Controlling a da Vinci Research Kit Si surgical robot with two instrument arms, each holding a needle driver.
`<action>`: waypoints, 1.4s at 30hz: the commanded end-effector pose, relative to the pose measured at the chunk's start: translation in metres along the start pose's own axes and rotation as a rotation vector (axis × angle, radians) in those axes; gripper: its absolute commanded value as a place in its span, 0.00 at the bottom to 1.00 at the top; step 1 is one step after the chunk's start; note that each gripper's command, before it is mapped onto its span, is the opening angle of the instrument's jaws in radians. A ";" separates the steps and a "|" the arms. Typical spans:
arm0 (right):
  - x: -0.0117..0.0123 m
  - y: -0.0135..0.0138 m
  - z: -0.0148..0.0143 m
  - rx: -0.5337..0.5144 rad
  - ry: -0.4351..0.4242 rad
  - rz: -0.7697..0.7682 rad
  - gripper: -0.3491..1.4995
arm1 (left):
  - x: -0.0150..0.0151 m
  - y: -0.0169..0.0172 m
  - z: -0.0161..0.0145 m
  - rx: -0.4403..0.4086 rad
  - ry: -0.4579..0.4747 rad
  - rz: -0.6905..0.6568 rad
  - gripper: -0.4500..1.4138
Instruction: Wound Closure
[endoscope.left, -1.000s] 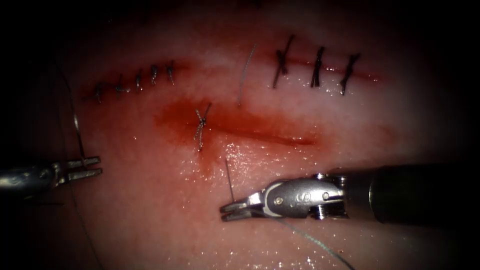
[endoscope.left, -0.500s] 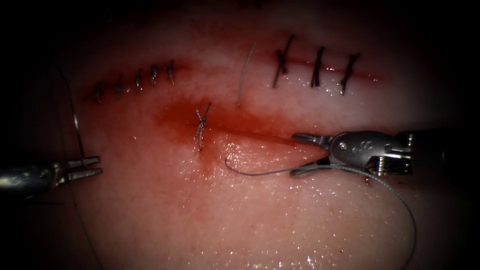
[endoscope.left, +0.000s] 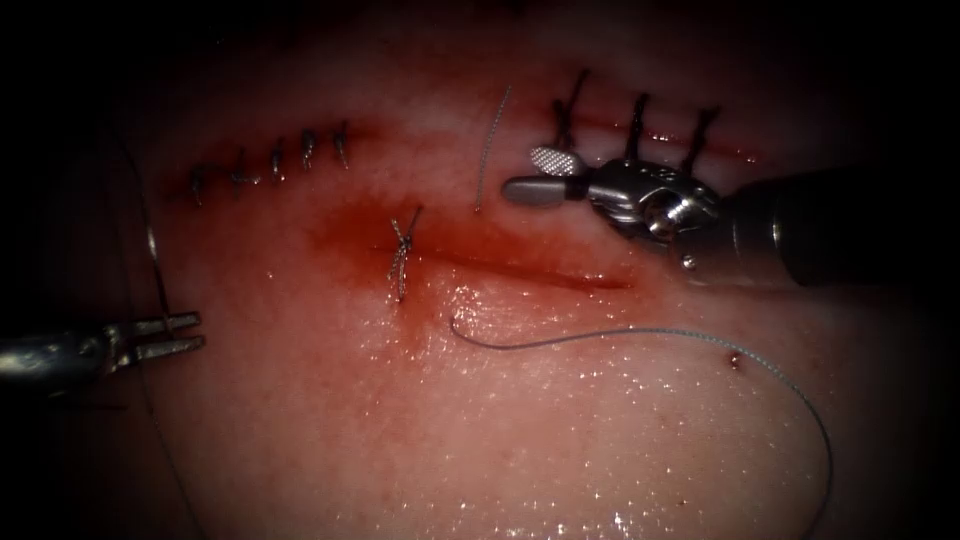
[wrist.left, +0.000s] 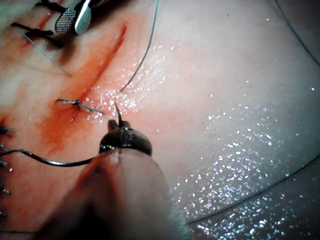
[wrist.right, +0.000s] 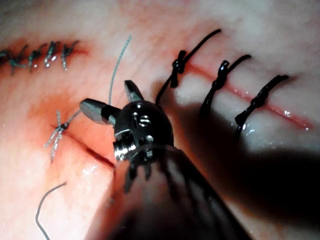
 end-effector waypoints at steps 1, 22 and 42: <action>-0.0003 0.0003 0.0023 0.005 -0.002 0.035 0.72 | -0.0002 0.0006 0.0007 -0.003 0.000 -0.001 0.00; 0.0011 -0.0022 0.0054 0.157 0.148 -0.505 0.00 | -0.0038 -0.0004 0.0040 0.116 -0.249 0.081 0.00; 0.0021 -0.0019 0.0031 0.188 0.172 -0.483 0.99 | -0.0040 -0.0025 0.0055 0.274 -0.262 0.008 0.99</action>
